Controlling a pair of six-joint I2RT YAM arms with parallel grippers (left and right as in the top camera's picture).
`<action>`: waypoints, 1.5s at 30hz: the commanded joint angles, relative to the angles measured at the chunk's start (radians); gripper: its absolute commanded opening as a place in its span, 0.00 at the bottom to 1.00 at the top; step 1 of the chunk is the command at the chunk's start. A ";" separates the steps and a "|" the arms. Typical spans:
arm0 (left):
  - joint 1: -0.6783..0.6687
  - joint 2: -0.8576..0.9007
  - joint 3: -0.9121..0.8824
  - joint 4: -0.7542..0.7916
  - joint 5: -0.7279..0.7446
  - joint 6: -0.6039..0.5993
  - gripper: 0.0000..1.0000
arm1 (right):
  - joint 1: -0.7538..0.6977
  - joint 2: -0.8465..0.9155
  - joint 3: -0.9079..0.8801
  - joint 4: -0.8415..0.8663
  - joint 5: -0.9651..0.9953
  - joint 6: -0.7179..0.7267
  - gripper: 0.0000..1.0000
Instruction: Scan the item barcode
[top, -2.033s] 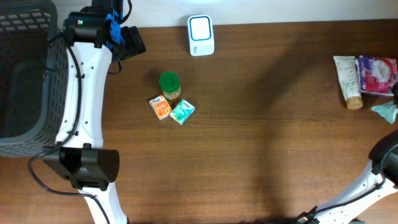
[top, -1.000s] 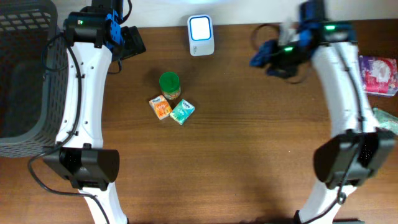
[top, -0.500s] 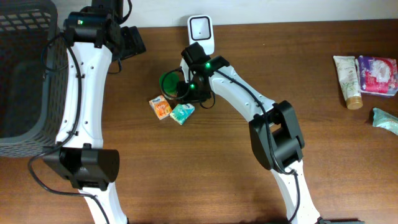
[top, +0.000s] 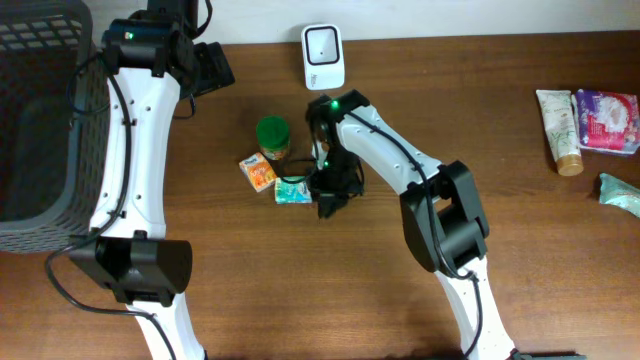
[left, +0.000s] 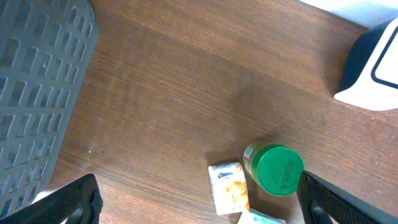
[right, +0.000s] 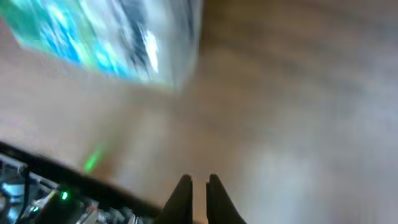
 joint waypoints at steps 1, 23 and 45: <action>-0.004 0.006 -0.001 0.000 0.000 0.010 0.99 | -0.017 -0.095 0.080 0.065 0.089 -0.016 0.17; -0.004 0.006 -0.001 0.000 0.000 0.010 0.99 | 0.071 0.014 0.009 0.312 0.175 -0.052 0.17; -0.004 0.006 -0.001 0.000 0.000 0.010 0.99 | 0.020 0.005 -0.042 0.492 0.189 -0.079 0.38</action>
